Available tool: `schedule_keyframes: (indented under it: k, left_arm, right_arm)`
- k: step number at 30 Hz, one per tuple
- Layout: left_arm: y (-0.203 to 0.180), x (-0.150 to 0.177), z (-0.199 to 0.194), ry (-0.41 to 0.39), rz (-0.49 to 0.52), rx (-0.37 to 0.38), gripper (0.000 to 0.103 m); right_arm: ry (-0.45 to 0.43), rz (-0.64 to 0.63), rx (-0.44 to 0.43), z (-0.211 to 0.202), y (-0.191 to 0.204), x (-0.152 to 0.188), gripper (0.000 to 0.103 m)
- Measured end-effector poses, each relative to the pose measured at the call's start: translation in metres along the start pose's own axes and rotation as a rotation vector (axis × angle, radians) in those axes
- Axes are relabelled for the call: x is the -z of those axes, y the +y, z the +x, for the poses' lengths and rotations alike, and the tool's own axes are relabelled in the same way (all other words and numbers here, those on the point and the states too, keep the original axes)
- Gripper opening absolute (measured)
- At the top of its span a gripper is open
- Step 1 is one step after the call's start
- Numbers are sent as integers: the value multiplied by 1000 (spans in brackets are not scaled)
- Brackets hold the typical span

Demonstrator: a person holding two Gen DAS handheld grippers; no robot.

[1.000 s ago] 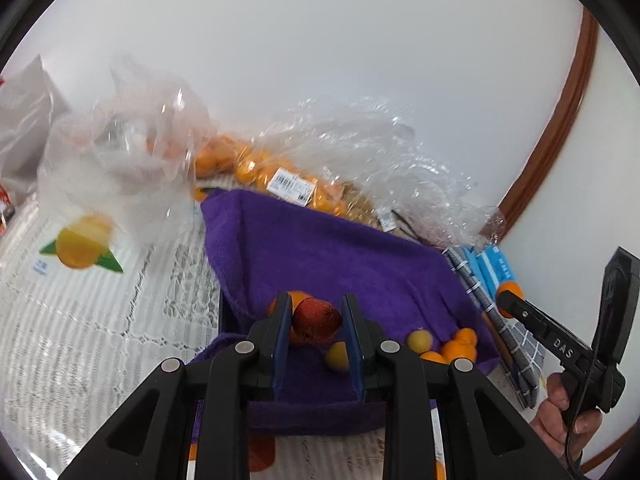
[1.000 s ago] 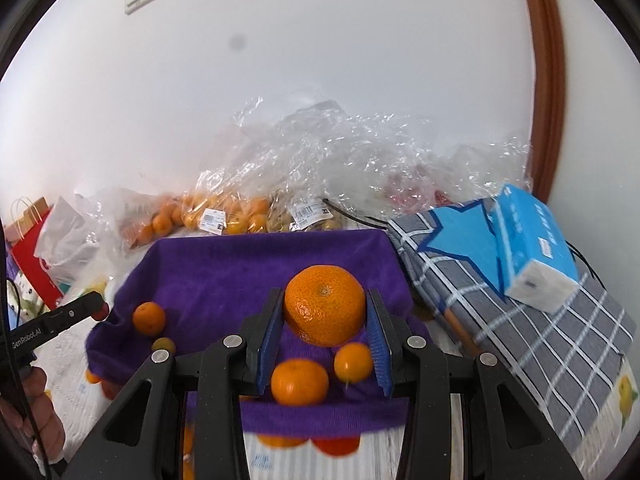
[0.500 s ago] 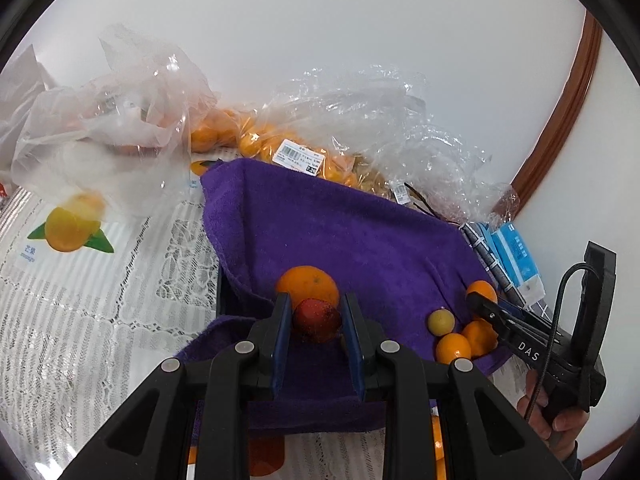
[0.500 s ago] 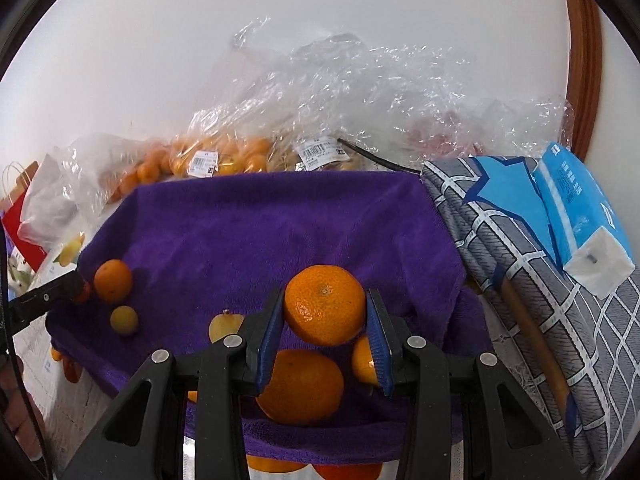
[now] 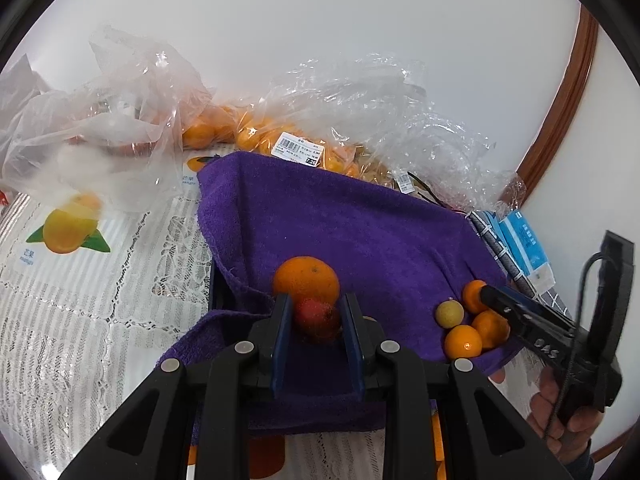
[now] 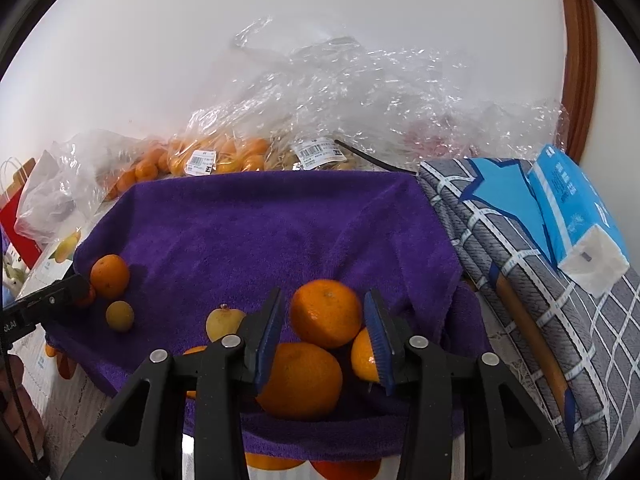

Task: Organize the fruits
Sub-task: 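Open both tools to release the orange and apple onto the towel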

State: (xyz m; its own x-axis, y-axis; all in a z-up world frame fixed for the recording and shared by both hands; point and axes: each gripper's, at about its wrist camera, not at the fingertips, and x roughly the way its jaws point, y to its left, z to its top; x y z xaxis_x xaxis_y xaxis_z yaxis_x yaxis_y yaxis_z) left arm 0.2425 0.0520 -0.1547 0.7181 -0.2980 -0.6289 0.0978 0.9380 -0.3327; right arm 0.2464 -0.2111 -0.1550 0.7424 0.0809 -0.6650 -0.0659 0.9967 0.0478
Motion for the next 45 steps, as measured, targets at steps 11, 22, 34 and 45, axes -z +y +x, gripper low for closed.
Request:
schedule_keyframes:
  k: [11, 22, 34, 45]
  left_arm:
    - [10, -3, -17, -18, -39, 30, 42]
    - [9, 26, -63, 15, 51, -5, 42]
    - [-73, 65, -18, 219, 136, 82, 38]
    - [-81, 3, -31, 100, 126, 64, 31]
  right_arm:
    - [37, 23, -98, -73, 31, 36, 55]
    - [136, -155, -160, -74, 95, 94, 31]
    - [83, -24, -61, -107, -1, 87, 31]
    - [1, 62, -18, -81, -49, 25, 31]
